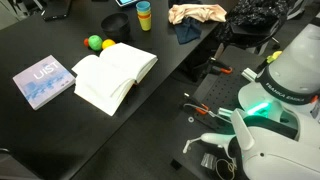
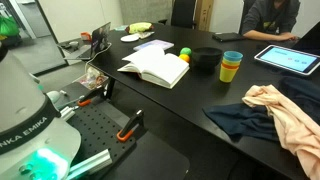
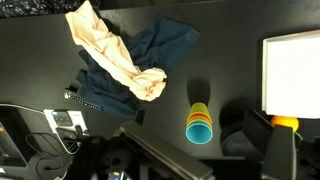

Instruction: Unstack the four cups.

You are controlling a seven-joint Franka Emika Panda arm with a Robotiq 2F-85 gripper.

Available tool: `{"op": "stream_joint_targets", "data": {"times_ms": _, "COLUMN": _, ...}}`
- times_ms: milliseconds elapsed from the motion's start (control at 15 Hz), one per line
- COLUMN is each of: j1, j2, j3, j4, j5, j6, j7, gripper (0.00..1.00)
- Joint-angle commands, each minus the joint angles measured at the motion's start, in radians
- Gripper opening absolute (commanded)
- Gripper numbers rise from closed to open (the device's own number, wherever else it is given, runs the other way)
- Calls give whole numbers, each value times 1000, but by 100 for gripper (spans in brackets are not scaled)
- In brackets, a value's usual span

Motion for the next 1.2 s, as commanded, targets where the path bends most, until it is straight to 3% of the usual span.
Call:
{"op": "stream_joint_targets", "data": {"times_ms": 0, "j1": 4, "j2": 0, "j3": -3, "j4": 7, "j5": -1, "j6": -3, "j7": 1, "gripper": 100}}
{"op": "stream_joint_targets", "data": {"times_ms": 333, "j1": 4, "j2": -4, "j3": -2, "j4": 15, "j5": -1, "j6": -3, "j7": 1, "gripper": 100}}
{"op": "stream_joint_targets", "data": {"times_ms": 467, "j1": 7, "j2": 38, "j3": -15, "j4": 13, "j5": 0, "j6": 52, "j7": -16, "gripper": 100}}
{"op": "stream_joint_targets", "data": {"times_ms": 867, "j1": 24, "j2": 350, "j3": -78, "j4": 74, "j5": 123, "j6": 367, "j7": -100, "gripper": 100}}
{"op": "stream_joint_targets", "data": {"times_ms": 1133, "j1": 8, "j2": 588, "j3": -50, "j4": 190, "j5": 298, "j6": 514, "j7": -163, "gripper": 100}}
